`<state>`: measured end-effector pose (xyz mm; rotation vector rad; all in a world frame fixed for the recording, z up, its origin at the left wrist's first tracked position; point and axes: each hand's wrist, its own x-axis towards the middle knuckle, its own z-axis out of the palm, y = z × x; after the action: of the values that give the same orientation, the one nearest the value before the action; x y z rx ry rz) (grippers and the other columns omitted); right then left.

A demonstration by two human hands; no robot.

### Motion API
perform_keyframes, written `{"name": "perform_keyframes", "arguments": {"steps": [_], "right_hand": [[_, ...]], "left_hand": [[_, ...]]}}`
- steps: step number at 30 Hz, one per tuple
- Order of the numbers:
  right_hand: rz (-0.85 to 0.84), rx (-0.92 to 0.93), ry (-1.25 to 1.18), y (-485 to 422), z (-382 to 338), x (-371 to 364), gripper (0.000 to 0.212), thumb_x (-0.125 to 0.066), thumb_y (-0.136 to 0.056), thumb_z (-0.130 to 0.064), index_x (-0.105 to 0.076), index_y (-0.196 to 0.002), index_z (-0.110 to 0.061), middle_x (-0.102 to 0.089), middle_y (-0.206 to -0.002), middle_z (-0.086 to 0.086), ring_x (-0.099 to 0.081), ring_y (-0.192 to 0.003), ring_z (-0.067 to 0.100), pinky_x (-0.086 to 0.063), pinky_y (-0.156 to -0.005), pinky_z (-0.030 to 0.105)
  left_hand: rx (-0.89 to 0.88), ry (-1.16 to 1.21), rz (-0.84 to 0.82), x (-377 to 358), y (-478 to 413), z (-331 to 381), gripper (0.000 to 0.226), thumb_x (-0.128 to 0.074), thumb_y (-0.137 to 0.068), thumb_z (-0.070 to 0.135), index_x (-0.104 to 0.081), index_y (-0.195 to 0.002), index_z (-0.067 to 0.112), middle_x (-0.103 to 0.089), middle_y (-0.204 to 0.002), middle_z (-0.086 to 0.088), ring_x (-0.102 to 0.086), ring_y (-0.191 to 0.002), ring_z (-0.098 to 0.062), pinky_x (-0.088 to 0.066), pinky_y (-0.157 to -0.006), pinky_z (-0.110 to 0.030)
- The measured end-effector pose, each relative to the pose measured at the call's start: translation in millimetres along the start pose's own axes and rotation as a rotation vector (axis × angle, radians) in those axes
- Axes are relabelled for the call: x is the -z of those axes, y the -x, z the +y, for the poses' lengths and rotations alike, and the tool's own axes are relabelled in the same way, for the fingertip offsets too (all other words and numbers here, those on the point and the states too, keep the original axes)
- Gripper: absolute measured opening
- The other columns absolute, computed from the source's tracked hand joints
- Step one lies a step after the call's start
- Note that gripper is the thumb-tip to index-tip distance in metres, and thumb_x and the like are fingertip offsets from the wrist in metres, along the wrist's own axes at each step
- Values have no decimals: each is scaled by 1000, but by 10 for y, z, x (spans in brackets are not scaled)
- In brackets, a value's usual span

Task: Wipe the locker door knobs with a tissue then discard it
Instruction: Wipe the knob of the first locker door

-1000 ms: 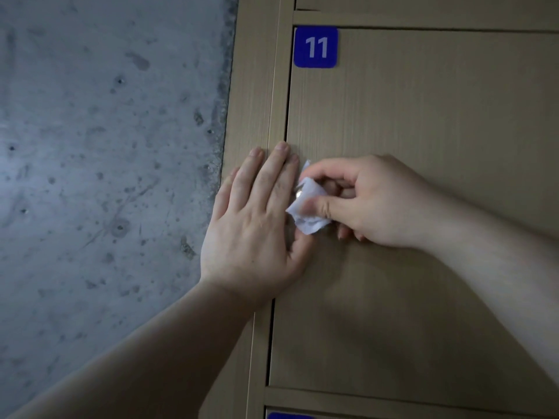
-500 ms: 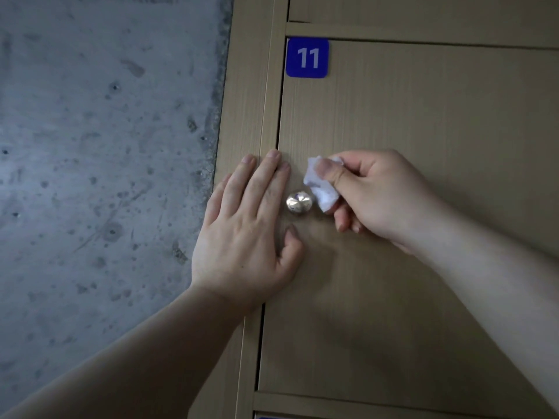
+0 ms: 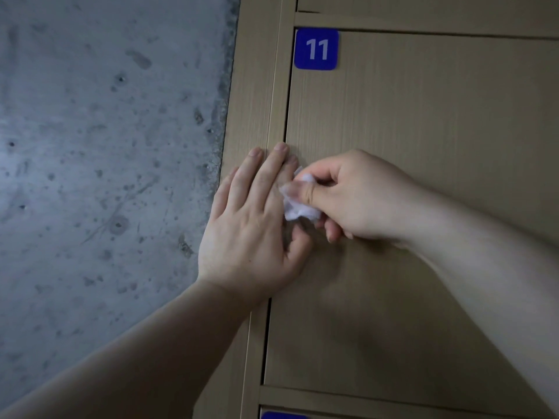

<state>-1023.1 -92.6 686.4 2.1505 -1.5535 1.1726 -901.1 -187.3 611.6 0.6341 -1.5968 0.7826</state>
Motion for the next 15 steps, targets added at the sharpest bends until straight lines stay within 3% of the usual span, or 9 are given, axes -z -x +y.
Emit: {"name": "perform_keyframes", "arguments": {"steps": [5, 9, 10, 12, 15], "right_hand": [[133, -65, -165, 19, 45, -124, 40, -51, -99, -42, -65, -75, -14, -62, -49, 1, -58, -38, 13, -36, -36, 19], [148, -58, -362, 83, 99, -95, 16, -54, -100, -31, -60, -86, -25, -67, -58, 8, -61, -42, 21, -41, -39, 24], [170, -53, -373, 93, 106, -89, 10, -57, -98, -31, -56, -91, -24, -68, -60, 10, -62, -44, 24, -42, -41, 27], [225, -35, -357, 103, 117, -84, 18, -64, -93, -34, -52, -92, -19, -68, -60, 11, -62, -45, 25, -43, -43, 29], [206, 5, -257, 113, 117, -65, 19, -63, -91, -44, -67, -92, -25, -68, -56, 6, -58, -41, 15, -45, -47, 25]], "left_hand": [[-9, -9, -7, 0, 0, 0, 72, -41, -87, 40, -35, -154, 16, -22, -165, -2, -14, -154, -22, -14, -124, -39], [-1, -1, -3, 7, -1, -14, 73, -40, -89, 42, -32, -156, 13, -23, -165, -2, -15, -153, -22, -16, -124, -40], [-2, 1, -5, 11, -1, -16, 73, -39, -89, 42, -32, -156, 13, -23, -164, -2, -15, -153, -22, -16, -124, -40], [-5, 5, -10, 16, -1, -11, 72, -37, -90, 43, -32, -155, 13, -24, -164, -3, -15, -153, -22, -15, -124, -40], [0, 5, -31, 22, 3, -8, 71, -36, -90, 44, -32, -156, 15, -22, -165, -1, -12, -154, -21, -13, -124, -39]]}}
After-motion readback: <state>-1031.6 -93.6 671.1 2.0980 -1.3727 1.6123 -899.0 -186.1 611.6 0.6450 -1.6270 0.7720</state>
